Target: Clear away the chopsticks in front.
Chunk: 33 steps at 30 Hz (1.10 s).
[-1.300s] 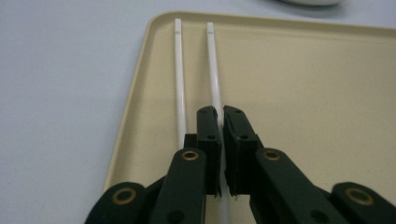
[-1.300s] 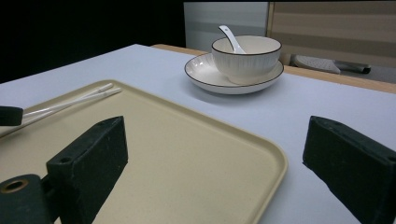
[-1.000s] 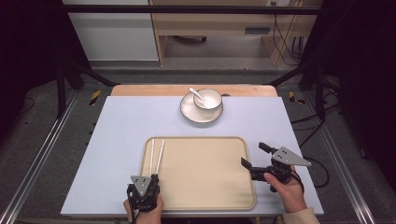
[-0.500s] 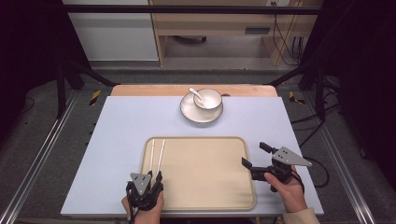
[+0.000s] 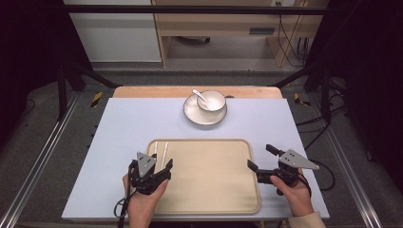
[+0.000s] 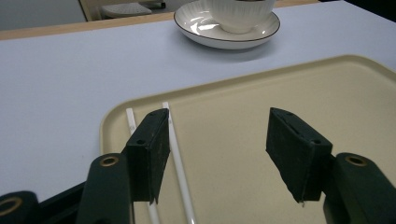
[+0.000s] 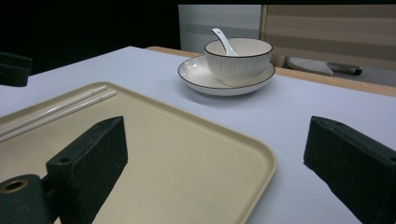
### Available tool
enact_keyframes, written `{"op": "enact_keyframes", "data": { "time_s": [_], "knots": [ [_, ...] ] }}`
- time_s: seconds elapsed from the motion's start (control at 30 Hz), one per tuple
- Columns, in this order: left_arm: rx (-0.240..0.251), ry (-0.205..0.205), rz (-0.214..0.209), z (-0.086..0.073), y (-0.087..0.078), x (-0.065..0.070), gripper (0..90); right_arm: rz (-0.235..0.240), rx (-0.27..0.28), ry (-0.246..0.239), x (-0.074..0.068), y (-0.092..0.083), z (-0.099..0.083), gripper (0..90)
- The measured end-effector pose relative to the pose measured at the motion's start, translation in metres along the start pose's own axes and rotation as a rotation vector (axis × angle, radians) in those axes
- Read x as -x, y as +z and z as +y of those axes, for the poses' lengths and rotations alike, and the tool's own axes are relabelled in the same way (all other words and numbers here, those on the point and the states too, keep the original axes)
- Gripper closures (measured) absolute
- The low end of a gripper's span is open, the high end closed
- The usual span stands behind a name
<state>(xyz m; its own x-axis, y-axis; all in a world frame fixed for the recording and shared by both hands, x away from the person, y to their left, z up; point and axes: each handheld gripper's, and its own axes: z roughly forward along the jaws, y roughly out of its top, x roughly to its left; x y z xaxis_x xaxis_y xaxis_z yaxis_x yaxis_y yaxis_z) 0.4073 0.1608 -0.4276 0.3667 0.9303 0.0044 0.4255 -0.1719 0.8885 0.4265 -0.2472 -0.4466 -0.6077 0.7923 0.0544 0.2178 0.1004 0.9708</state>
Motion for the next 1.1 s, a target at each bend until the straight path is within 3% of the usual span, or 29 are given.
{"op": "enact_keyframes", "data": {
  "time_s": [0.1, 0.33, 0.43, 0.8, 1.1],
  "knots": [
    [-0.020, 0.043, -0.019, 0.008, 0.002, -0.002, 36.3, -0.002, -0.003, -0.001, 0.000, 0.000, 0.000, 6.5],
    [-0.020, 0.054, -0.093, 0.020, 0.007, -0.012, 29.2, -0.003, -0.002, -0.003, -0.001, 0.000, 0.000, 6.1],
    [0.002, 0.062, -0.126, 0.024, 0.008, -0.019, 25.6, -0.004, 0.004, -0.016, 0.000, 0.000, 0.000, 5.8],
    [0.087, 0.085, -0.189, 0.025, 0.005, -0.061, 14.9, -0.017, 0.002, -0.016, 0.001, -0.001, -0.001, 5.4],
    [0.170, 0.092, -0.202, 0.020, -0.003, -0.091, 12.5, -0.033, 0.004, -0.011, 0.001, -0.001, -0.001, 5.2]
  ]
}}
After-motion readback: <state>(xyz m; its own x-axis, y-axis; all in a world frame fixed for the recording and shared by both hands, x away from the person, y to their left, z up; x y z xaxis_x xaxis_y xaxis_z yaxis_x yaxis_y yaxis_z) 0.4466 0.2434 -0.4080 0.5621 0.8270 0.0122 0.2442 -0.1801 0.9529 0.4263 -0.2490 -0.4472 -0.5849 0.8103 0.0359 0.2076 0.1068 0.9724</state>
